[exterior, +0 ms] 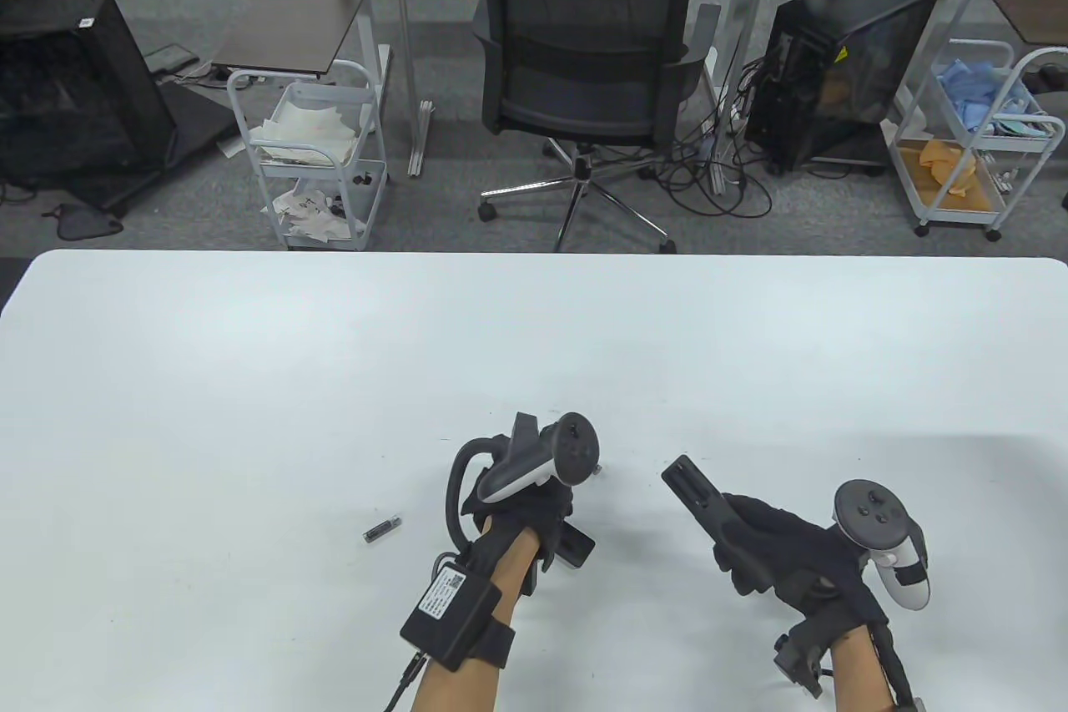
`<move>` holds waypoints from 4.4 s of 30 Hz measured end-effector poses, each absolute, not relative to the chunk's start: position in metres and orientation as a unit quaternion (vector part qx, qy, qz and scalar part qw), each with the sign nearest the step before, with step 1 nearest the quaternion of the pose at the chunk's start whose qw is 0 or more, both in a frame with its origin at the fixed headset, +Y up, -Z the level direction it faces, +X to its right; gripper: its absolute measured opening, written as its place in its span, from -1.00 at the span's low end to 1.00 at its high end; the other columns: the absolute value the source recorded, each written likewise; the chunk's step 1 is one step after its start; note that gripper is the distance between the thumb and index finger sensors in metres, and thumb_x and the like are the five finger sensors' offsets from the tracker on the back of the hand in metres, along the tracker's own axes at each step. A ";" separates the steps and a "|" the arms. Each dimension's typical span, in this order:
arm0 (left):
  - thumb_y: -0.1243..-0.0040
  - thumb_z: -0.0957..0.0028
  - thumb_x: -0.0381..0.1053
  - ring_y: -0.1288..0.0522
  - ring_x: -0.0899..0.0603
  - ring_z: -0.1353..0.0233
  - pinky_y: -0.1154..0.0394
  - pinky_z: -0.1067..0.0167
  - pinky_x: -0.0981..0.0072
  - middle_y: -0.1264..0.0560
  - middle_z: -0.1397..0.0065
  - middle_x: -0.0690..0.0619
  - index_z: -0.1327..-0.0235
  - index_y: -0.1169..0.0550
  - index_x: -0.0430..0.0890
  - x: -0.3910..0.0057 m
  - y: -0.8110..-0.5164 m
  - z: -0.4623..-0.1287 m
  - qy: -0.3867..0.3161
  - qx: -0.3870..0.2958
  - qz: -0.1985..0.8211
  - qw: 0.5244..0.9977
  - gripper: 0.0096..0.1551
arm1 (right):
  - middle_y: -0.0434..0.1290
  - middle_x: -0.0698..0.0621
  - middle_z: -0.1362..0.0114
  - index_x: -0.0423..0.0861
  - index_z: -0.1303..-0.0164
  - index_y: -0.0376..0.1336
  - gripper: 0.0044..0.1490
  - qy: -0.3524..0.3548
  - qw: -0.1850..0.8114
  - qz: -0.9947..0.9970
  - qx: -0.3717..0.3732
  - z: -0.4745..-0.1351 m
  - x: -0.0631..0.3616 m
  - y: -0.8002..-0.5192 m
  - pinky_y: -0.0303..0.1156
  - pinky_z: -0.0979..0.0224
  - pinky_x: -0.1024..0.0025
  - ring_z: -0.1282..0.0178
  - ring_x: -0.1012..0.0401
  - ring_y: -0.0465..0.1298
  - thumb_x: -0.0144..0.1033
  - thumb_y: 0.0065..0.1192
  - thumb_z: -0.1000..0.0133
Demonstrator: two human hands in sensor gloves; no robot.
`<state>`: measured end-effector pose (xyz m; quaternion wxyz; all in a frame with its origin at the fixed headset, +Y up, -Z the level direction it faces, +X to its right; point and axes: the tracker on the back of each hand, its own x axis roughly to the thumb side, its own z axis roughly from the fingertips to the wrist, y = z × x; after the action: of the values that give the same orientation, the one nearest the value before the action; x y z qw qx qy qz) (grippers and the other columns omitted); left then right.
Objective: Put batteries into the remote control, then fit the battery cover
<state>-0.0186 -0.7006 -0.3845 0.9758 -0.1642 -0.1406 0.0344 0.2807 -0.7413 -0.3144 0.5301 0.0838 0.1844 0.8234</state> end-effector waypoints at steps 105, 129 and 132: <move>-0.31 -0.18 -0.07 -0.60 -0.17 -0.28 -0.41 -0.40 -0.22 -0.47 -0.45 -0.25 -0.50 -0.38 -0.12 -0.039 -0.714 -0.253 -0.292 0.054 -0.016 0.955 -0.37 | 0.61 -0.10 -0.18 -0.15 -0.61 0.15 -0.25 0.389 0.471 0.769 0.188 -0.298 0.184 -0.768 0.52 -0.31 0.19 0.15 0.23 0.65 -0.02 0.11 -0.28; 0.23 -0.23 0.52 -0.66 -0.09 0.19 -0.53 -0.06 -0.12 -0.64 0.00 -0.31 -0.19 -0.60 -0.31 -0.097 -0.756 -0.265 -0.141 -0.127 0.618 0.763 -0.02 | 0.60 -0.07 -0.22 -0.08 -0.62 0.15 -0.27 0.371 0.542 0.709 0.256 -0.290 0.182 -0.752 0.49 -0.38 0.17 0.10 0.21 0.64 -0.02 0.12 -0.27; -0.03 -0.31 0.26 -0.65 -0.03 0.29 -0.57 -0.03 -0.06 -0.68 0.12 -0.20 0.01 -0.65 -0.25 -0.097 -0.757 -0.267 -0.128 -0.118 0.626 0.760 -0.41 | 0.59 -0.07 -0.23 -0.08 -0.62 0.15 -0.27 0.374 0.541 0.708 0.257 -0.290 0.181 -0.752 0.49 -0.38 0.17 0.10 0.21 0.64 -0.02 0.12 -0.27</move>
<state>-0.0965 -0.7568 -0.2669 0.7599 -0.1184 -0.1283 0.6262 0.1808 -0.7522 -0.2899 0.5407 0.2569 0.3738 0.7085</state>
